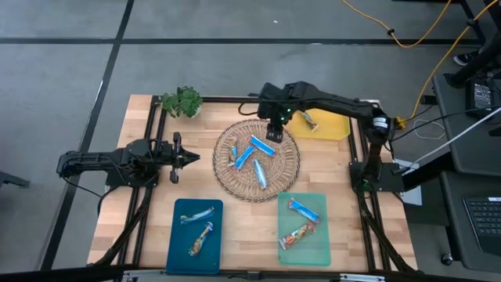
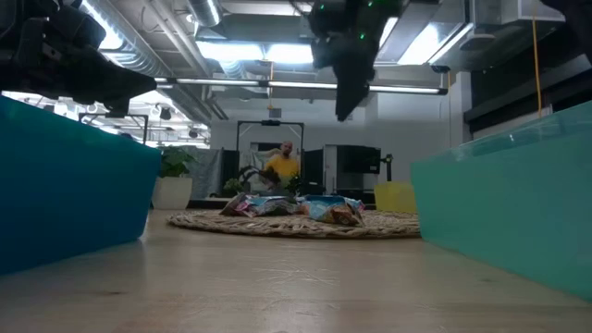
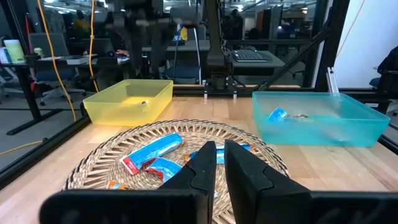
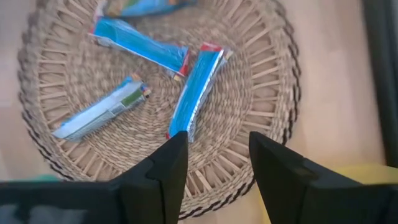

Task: Pick and place Granola Bars by type
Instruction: Put the red granola bar into the green bin

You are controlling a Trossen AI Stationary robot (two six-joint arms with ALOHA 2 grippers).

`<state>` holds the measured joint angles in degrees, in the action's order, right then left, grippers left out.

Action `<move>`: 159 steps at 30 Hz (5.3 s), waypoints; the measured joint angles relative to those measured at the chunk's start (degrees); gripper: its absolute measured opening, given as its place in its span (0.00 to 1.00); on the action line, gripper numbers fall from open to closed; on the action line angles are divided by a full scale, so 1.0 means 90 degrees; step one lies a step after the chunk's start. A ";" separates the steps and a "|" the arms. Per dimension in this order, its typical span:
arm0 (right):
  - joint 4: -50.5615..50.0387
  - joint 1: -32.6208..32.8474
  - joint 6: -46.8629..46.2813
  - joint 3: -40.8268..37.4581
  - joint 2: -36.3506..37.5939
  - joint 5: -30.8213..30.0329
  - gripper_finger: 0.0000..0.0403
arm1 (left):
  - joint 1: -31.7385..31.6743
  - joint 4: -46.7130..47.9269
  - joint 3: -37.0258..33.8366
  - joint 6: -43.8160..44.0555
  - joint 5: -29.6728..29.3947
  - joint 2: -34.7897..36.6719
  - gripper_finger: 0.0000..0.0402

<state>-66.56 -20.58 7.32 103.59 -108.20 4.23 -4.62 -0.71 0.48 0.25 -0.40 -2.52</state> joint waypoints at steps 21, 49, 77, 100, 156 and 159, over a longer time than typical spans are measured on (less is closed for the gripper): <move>0.0243 0.0032 -0.0748 -0.0002 -0.1013 0.0028 0.43 | 0.0001 0.0001 0.0001 0.0001 0.0001 0.0001 0.06; 0.0552 0.0226 -0.1059 -0.0005 -0.2012 0.0155 0.82 | 0.0002 0.0000 -0.0001 0.0000 0.0000 0.0000 0.07; 0.0635 0.0221 -0.0924 -0.0002 -0.2492 0.0070 0.40 | 0.0002 0.0001 0.0000 0.0000 0.0000 0.0002 0.06; 0.0003 0.0226 -0.0792 -0.0010 -0.1863 0.0107 0.20 | 0.0002 0.0000 0.0001 0.0000 0.0000 0.0002 0.06; -0.2026 0.2456 -0.2689 -0.0002 0.1723 -0.0751 0.14 | 0.0000 0.0002 0.0001 0.0000 0.0000 0.0000 0.06; -0.2026 0.2691 -0.2843 -0.0002 0.1840 -0.0751 0.14 | 0.0000 0.0000 0.0002 0.0000 0.0000 0.0002 0.07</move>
<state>-84.79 3.64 -18.27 103.57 -91.65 -2.52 -4.62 -0.71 0.49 0.25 -0.40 -2.50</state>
